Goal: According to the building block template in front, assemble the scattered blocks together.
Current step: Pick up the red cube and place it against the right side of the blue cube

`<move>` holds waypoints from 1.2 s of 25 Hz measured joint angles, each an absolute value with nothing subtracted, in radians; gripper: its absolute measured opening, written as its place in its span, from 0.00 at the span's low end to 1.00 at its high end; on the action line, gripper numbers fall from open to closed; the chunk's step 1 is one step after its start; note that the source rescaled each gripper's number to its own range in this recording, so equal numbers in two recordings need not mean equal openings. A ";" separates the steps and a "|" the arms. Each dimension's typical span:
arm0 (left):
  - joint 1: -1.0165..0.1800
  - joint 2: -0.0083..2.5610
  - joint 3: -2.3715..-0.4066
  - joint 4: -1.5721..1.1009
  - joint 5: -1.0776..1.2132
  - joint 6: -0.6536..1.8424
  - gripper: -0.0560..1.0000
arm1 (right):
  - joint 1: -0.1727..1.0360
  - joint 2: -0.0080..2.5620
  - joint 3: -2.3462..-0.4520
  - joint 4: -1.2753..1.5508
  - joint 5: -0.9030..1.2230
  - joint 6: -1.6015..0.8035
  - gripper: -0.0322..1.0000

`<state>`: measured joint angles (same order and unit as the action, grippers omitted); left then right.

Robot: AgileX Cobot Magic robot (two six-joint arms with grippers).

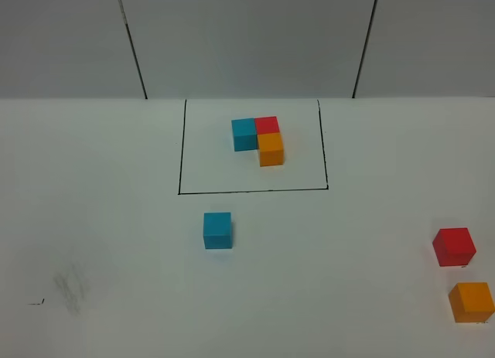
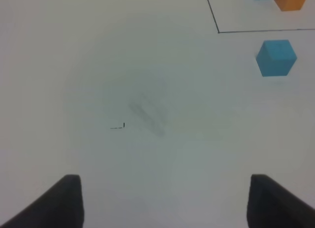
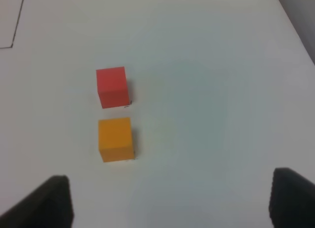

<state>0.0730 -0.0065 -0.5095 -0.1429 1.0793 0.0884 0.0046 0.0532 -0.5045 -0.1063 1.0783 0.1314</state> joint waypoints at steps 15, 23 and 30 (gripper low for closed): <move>0.073 -0.006 -0.509 -0.143 1.077 0.086 0.99 | 0.005 0.053 -0.504 -0.106 1.078 0.131 0.67; 0.073 -0.006 -0.509 -0.144 1.077 0.086 0.99 | 0.005 0.088 -0.512 -0.105 1.057 0.128 0.67; 0.073 -0.006 -0.509 -0.145 1.077 0.086 0.99 | 0.005 0.255 -0.543 -0.101 0.910 0.100 0.67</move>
